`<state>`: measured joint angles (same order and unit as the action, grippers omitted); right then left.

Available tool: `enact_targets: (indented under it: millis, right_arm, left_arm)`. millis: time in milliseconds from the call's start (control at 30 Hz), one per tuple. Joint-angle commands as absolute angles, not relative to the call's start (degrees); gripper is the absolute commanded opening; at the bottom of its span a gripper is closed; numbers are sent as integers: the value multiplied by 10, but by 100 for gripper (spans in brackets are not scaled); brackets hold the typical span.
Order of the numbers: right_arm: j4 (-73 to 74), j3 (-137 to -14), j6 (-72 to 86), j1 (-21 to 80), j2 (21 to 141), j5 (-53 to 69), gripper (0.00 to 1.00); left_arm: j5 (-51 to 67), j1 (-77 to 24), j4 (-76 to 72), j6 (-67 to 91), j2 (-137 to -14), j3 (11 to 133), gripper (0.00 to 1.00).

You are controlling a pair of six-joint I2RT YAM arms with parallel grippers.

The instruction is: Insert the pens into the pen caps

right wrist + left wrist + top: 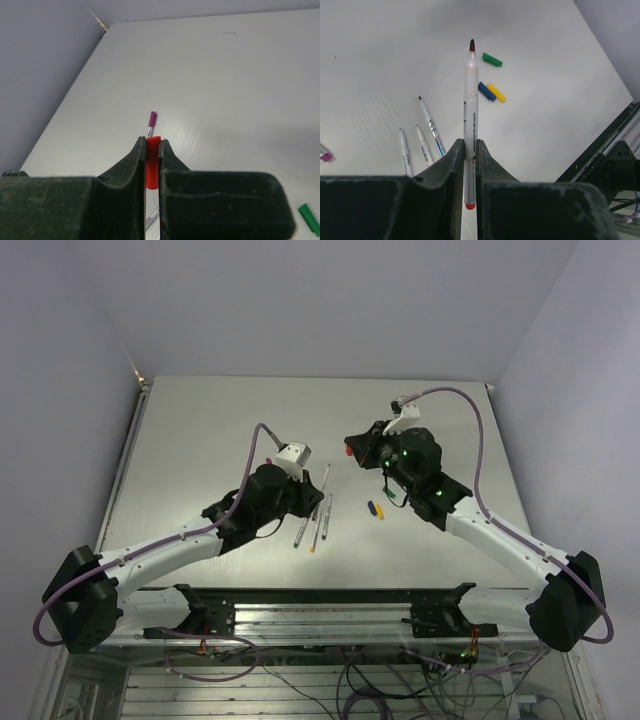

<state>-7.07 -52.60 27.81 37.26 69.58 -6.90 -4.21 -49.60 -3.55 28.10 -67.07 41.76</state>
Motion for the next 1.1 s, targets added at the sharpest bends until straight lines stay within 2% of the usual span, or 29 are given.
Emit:
enact_targets:
  millis: [0,167,400,1067]
  right_arm:
    - [-136,-485,279,374,670,-47,0]
    - [-295,-384,277,374,634,-17,0]
    - [-466,-319,296,378,626,-16,0]
    - [-573,-312,297,388,666,-8,0]
  left_arm:
    - [-7,-498,-100,292,-661,406,7]
    - [4,-498,-142,315,-657,398,7]
    - [34,-498,-185,348,-669,393,7]
    - [59,-498,-204,360,-653,388,7]
